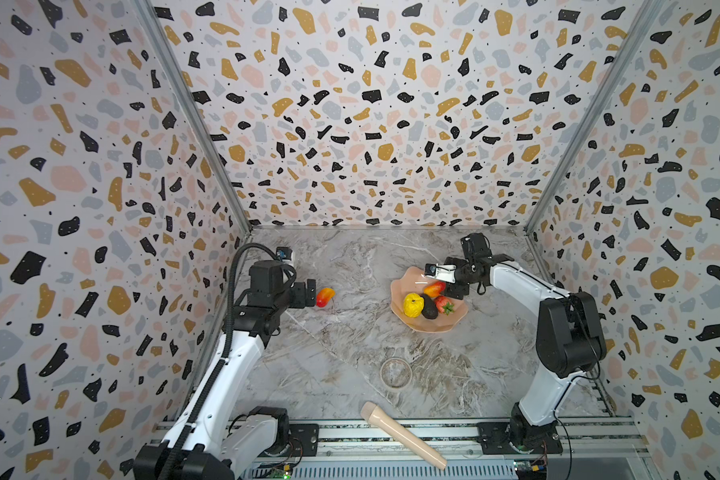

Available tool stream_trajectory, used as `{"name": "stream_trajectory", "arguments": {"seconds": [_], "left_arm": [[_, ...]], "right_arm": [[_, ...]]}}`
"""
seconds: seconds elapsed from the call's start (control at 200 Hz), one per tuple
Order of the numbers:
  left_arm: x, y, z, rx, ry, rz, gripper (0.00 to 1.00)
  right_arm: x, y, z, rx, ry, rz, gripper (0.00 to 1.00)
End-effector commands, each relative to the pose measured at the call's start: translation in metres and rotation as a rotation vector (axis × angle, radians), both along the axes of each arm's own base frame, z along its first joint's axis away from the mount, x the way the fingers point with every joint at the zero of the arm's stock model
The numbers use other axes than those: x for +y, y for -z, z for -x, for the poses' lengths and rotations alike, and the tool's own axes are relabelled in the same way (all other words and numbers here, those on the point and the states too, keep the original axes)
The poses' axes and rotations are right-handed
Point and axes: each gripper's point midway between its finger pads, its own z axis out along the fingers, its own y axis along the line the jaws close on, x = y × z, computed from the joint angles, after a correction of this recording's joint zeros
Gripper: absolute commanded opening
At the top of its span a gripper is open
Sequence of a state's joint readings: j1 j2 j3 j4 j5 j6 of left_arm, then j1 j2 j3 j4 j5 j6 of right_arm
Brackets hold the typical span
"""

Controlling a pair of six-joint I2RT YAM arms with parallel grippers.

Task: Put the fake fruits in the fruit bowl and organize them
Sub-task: 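Move the right gripper to the other mango near the left gripper and grasp it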

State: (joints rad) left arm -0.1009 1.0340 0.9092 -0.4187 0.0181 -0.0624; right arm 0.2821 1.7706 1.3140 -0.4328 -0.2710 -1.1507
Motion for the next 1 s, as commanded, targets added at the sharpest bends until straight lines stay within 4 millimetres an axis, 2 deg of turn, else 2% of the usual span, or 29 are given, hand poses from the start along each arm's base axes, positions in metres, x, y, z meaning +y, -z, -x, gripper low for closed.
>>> {"name": "stream_trajectory", "arguments": {"seconds": [0.0, 0.125, 0.24, 0.285, 0.325, 0.411, 0.491, 0.586, 0.641, 0.761, 0.866, 0.996], "left_arm": [[0.002, -0.006, -0.003, -0.029, 0.003, -0.012, 1.00], [0.002, -0.005, -0.003, -0.027, 0.003, -0.012, 1.00], [0.002, -0.005, -0.003, -0.027, 0.003, -0.012, 1.00], [0.002, -0.005, -0.002, -0.027, 0.003, -0.012, 0.99], [0.002, -0.006, -0.002, -0.029, 0.002, -0.010, 1.00], [0.002, -0.006, -0.002, -0.031, 0.004, -0.010, 1.00], [0.002, -0.007, -0.001, -0.033, 0.004, -0.010, 1.00], [0.002, -0.009, 0.000, -0.039, 0.002, -0.009, 1.00], [0.003, -0.011, 0.000, -0.044, 0.000, -0.011, 1.00], [0.004, -0.012, 0.001, -0.050, -0.004, -0.013, 1.00], [0.004, -0.014, 0.001, -0.053, -0.005, -0.015, 1.00], [0.005, -0.015, 0.002, -0.057, -0.007, -0.016, 1.00]], "right_arm": [[0.012, -0.066, 0.003, -0.133, -0.001, -0.024, 0.99], [0.036, -0.118, 0.006, -0.264, 0.030, -0.106, 0.99], [0.064, -0.173, 0.003, -0.362, 0.202, -0.339, 0.99], [0.080, -0.186, 0.008, -0.366, 0.234, -0.441, 0.99], [0.098, -0.191, 0.018, -0.336, 0.190, -0.522, 0.99], [0.141, -0.185, 0.045, -0.223, 0.037, -0.650, 0.99], [0.178, -0.168, 0.056, -0.134, -0.025, -0.685, 0.99], [0.216, -0.132, 0.054, -0.023, -0.027, -0.646, 0.99], [0.234, -0.118, 0.052, 0.025, -0.017, -0.643, 0.99], [0.267, -0.107, 0.040, 0.188, 0.076, -0.714, 0.99], [0.295, -0.087, 0.029, 0.348, 0.183, -0.729, 0.99], [0.338, -0.062, 0.038, 0.446, 0.256, -0.719, 0.99]]}}
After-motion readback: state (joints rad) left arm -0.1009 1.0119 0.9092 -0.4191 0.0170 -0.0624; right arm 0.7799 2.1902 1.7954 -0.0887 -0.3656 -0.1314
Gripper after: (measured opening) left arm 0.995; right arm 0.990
